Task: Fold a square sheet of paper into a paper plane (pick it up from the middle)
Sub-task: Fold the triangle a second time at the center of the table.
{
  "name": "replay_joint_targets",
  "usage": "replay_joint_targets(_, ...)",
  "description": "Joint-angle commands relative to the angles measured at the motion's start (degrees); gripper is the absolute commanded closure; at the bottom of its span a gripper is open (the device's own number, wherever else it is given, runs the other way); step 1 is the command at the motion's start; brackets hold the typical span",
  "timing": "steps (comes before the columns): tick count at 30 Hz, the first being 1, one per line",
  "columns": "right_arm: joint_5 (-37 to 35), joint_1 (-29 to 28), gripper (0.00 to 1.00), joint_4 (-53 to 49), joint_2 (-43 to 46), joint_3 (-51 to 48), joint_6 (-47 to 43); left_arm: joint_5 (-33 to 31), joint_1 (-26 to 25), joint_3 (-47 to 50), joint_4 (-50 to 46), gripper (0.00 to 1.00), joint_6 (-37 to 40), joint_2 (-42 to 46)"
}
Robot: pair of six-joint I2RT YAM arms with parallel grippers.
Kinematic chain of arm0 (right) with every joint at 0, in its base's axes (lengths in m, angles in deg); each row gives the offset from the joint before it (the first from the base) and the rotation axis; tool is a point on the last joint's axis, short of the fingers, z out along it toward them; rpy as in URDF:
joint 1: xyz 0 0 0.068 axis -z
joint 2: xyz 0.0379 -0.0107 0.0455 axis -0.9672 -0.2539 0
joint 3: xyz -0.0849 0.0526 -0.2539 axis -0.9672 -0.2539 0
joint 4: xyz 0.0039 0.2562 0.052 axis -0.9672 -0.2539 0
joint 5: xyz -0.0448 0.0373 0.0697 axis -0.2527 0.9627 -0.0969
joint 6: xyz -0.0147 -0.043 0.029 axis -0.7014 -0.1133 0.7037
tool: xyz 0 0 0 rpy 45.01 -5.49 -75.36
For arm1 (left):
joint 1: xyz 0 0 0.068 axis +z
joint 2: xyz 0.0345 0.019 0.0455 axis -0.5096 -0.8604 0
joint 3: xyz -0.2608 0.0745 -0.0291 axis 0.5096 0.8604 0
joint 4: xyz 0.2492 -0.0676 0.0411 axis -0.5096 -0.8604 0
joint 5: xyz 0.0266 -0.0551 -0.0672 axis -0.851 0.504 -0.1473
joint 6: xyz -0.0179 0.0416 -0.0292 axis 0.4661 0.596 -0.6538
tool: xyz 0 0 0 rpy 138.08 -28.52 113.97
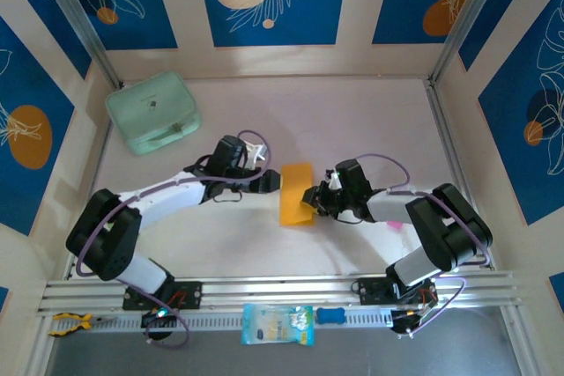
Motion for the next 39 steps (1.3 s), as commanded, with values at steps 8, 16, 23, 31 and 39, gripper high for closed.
replay_joint_targets(8, 11.08, 4.2, 0.79, -4.04, -4.14, 4.53, -8.51, -10.4, -12.1, -0.11, -0.99, 0.47, 13.04, -2.35)
replay_joint_targets(16, 12.49, 5.1, 0.82, -4.94, -6.88, 6.66, -9.14, -27.45, -23.58, -0.02, -2.32, 0.34, 22.1, -2.38)
replay_joint_targets(23, 12.77, 5.95, 0.82, -5.18, -6.89, 6.55, -8.77, -37.34, -30.11, -4.36, -4.8, 0.29, 28.21, -7.33)
replay_joint_targets(31, 12.65, 5.97, 0.82, -5.57, -6.77, 6.66, -8.38, -45.44, -32.66, -7.95, -6.34, 0.26, 29.05, -12.22)
replay_joint_targets(39, 12.11, 5.98, 0.81, -5.4, -5.84, 6.01, -7.9, -46.74, -32.62, -9.72, -7.73, 0.39, 28.43, -14.86)
